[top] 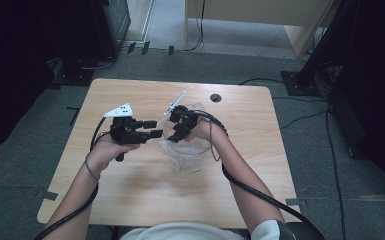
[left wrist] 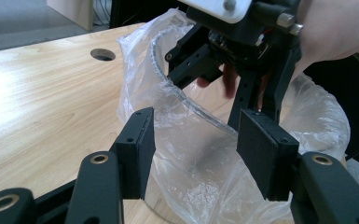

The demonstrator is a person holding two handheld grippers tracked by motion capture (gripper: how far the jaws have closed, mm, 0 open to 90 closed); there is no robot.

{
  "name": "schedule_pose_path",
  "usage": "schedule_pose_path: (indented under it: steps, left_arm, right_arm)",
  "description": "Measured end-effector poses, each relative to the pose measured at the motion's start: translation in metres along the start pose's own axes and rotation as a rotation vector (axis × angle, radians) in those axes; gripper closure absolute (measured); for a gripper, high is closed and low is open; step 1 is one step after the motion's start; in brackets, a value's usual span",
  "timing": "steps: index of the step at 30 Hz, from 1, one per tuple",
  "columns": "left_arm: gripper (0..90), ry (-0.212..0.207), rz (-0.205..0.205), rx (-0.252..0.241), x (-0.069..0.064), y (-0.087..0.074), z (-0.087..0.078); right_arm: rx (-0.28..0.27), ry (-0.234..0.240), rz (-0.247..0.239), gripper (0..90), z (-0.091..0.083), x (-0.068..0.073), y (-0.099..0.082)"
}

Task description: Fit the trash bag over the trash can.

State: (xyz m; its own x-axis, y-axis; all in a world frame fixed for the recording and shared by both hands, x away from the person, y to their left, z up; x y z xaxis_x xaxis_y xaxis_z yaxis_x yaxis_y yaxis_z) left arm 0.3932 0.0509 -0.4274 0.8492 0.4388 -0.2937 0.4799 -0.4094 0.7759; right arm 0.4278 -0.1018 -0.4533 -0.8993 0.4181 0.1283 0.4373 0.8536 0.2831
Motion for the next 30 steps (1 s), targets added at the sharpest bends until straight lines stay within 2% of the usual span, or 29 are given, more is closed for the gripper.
schedule_pose_path:
  steps: [2,4,7,10,12,13,17,20,24,28,30]
  left_arm:
    - [45.5,0.002,0.004,0.0,0.0,0.0,0.0]
    - [45.5,0.007,0.002,-0.001,0.0,0.0,0.0]
    - [45.4,0.009,0.004,0.002,0.001,-0.001,0.0]
    - [45.3,0.008,0.001,0.005,0.001,-0.002,0.0]
    - [45.4,0.008,0.0,0.01,0.001,-0.002,0.001]
    - [45.3,0.007,-0.001,0.009,0.001,-0.002,0.001]
    - [45.3,0.006,-0.003,0.01,0.001,-0.003,0.002]
    - [45.1,0.005,-0.004,0.012,0.001,-0.003,0.002]
    - [44.9,0.007,-0.005,0.014,0.001,-0.004,0.002]
    - [44.9,0.008,-0.003,0.014,0.001,-0.004,0.002]
    - [44.9,0.008,-0.003,0.014,0.001,-0.004,0.002]
  right_arm:
    - [0.003,-0.01,-0.02,40.0,-0.004,0.002,0.001]
    - [-0.01,0.004,-0.023,43.2,-0.013,0.004,0.002]
    - [-0.035,-0.028,-0.031,44.4,-0.03,0.006,0.001]
    - [-0.059,-0.049,-0.045,45.5,-0.044,0.01,-0.008]
    - [-0.072,-0.065,-0.066,45.3,-0.045,0.01,-0.016]
    - [-0.076,-0.069,-0.052,45.8,-0.044,0.008,-0.02]
    - [-0.065,-0.113,-0.045,47.8,-0.036,0.0,-0.034]
    - [-0.014,-0.111,-0.053,49.2,-0.028,-0.003,-0.041]
    - [0.06,-0.108,-0.079,50.1,-0.021,0.002,-0.046]
    - [0.117,-0.036,-0.124,48.1,-0.017,0.009,-0.052]
    - [0.142,-0.009,-0.128,46.2,-0.016,0.011,-0.055]
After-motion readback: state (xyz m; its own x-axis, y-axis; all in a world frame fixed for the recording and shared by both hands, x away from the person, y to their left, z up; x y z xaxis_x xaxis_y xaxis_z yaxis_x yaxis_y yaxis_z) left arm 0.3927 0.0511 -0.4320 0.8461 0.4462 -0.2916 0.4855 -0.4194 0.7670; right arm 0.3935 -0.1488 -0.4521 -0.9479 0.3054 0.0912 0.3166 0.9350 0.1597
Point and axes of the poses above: each handheld gripper's, and its own axes: z roughly forward along the jaws, y roughly out of its top, x roughly to its left, the point moved 5 cm from there along z, roughly forward along the jaws, and after that the axes turned 12 degrees about x, right-handed, at the moved point
